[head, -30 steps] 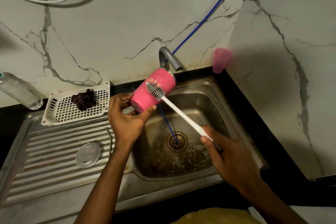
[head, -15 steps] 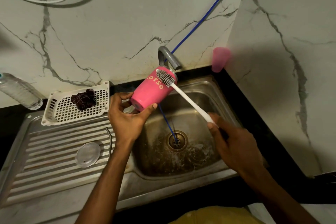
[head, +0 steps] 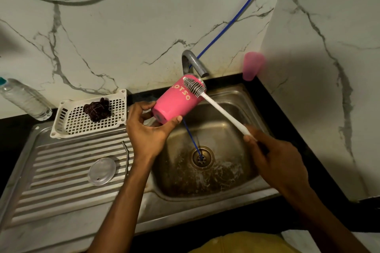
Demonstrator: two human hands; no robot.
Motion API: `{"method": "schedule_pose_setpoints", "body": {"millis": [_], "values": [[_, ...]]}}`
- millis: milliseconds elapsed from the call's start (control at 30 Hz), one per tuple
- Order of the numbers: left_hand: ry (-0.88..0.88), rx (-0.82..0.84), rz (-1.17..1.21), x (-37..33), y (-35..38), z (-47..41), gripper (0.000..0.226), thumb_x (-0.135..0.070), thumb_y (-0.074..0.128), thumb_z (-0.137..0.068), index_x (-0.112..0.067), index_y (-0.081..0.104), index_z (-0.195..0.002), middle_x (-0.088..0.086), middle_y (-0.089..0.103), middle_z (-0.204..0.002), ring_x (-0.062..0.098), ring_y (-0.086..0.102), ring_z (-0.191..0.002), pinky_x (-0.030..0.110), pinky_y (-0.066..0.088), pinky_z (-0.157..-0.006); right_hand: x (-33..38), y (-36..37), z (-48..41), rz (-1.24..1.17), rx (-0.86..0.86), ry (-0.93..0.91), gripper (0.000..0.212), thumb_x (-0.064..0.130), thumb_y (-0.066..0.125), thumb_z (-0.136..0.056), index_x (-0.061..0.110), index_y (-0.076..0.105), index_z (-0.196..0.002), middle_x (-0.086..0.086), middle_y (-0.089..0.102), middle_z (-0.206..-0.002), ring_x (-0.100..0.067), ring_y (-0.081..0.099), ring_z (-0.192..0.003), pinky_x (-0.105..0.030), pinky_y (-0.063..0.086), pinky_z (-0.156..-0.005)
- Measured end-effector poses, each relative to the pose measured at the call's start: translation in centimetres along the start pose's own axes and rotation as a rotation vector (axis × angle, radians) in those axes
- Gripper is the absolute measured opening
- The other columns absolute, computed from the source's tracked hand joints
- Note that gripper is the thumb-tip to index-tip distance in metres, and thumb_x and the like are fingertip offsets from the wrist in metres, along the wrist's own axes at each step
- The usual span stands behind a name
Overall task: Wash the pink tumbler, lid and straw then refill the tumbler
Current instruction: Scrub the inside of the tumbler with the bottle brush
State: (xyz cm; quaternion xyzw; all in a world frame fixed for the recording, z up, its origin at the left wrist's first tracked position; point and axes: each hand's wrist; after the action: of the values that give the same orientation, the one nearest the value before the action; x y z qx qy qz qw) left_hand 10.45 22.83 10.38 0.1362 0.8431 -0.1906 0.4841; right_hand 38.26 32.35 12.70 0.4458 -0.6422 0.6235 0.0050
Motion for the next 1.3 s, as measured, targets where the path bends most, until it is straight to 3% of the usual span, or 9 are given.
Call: {"method": "schedule_pose_setpoints", "body": {"millis": [167,367,500,667,733,800,967,1133,1300], "values": [[-0.024,0.007,-0.016,0.2,0.5,0.0,0.063,-0.047,0.092,-0.054,-0.035,0.057,-0.104,-0.003,0.063,-0.116,0.010,0.063,-0.109,0.038,0.059,-0.082,0.4,0.3,0.0,-0.034,-0.013,0.076,0.047,0.062,0.035,-0.094,0.049,0.055,-0.134,0.005,0.054,-0.053,-0.004,0.056,-0.049,-0.024,0.045,-0.049],[-0.077,0.015,0.056,-0.7,1.0,0.8,0.061,-0.027,0.095,-0.053,-0.027,0.056,-0.100,-0.001,0.062,-0.113,-0.006,0.062,-0.101,0.010,0.051,-0.073,-1.7,-0.3,-0.9,-0.010,-0.026,0.158,0.042,0.063,0.039,-0.095,0.050,0.057,-0.130,0.007,0.054,-0.055,-0.006,0.057,-0.054,-0.026,0.044,-0.055],[-0.096,0.021,0.023,-0.7,1.0,0.4,0.063,-0.014,0.097,-0.057,-0.016,0.057,-0.106,0.003,0.062,-0.117,-0.010,0.060,-0.100,0.006,0.047,-0.072,-2.2,-0.2,-0.1,-0.136,-0.090,0.160,0.035,0.059,0.045,-0.096,0.052,0.060,-0.127,0.001,0.059,-0.056,-0.008,0.059,-0.051,-0.029,0.048,-0.051],[-0.147,0.002,0.100,-0.4,1.1,-0.1,0.066,-0.029,0.099,-0.051,-0.026,0.058,-0.103,0.006,0.066,-0.121,0.013,0.067,-0.104,0.014,0.052,-0.073,-1.0,-0.6,1.2,-0.218,-0.045,0.020,0.029,0.060,0.046,-0.097,0.064,0.054,-0.125,-0.002,0.059,-0.055,-0.013,0.057,-0.044,-0.033,0.050,-0.043],[-0.166,-0.002,0.098,-0.5,1.1,0.0,0.064,-0.020,0.098,-0.056,-0.022,0.060,-0.107,0.007,0.065,-0.120,0.020,0.068,-0.103,0.013,0.053,-0.071,-0.2,-0.1,1.8,-0.164,0.044,-0.038,0.034,0.059,0.044,-0.096,0.062,0.052,-0.130,0.007,0.058,-0.057,-0.008,0.056,-0.044,-0.029,0.048,-0.042],[-0.167,-0.003,0.082,-0.6,1.1,0.1,0.062,-0.006,0.094,-0.060,-0.013,0.059,-0.110,0.010,0.065,-0.119,0.016,0.066,-0.100,0.010,0.052,-0.070,0.3,0.6,2.2,-0.078,0.101,-0.071,0.038,0.059,0.042,-0.097,0.056,0.053,-0.133,0.015,0.051,-0.051,-0.002,0.052,-0.044,-0.026,0.048,-0.043],[-0.162,-0.001,0.075,-0.2,0.8,0.2,0.063,-0.023,0.098,-0.055,-0.033,0.057,-0.102,-0.001,0.065,-0.118,0.016,0.068,-0.104,0.024,0.057,-0.073,-1.5,0.5,0.9,-0.075,-0.017,0.009,0.030,0.061,0.042,-0.099,0.064,0.050,-0.127,0.009,0.054,-0.048,-0.003,0.060,-0.051,-0.019,0.045,-0.045],[-0.221,-0.020,0.126,-0.9,1.3,0.3,0.060,-0.015,0.095,-0.059,-0.016,0.058,-0.107,-0.008,0.063,-0.110,-0.004,0.066,-0.093,0.016,0.054,-0.070,-0.9,0.9,0.8,-0.103,-0.047,0.031,0.032,0.059,0.047,-0.097,0.057,0.057,-0.127,0.007,0.058,-0.053,-0.006,0.058,-0.047,-0.030,0.052,-0.047],[-0.267,-0.056,0.203,-1.1,1.1,0.1,0.057,-0.023,0.092,-0.056,-0.021,0.059,-0.102,0.000,0.064,-0.112,0.009,0.068,-0.094,0.020,0.056,-0.070,-0.2,1.5,2.1,-0.096,0.069,-0.034,0.039,0.062,0.041,-0.097,0.059,0.048,-0.135,0.015,0.053,-0.053,-0.007,0.054,-0.043,-0.026,0.047,-0.041]]}}
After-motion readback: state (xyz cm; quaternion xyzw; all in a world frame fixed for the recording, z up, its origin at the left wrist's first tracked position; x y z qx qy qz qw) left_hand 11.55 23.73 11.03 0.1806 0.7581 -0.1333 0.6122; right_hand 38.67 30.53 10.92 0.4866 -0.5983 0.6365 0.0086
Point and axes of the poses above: each hand's wrist, its own z-axis away from the middle knuckle, its own y-axis out of the palm, x = y × z
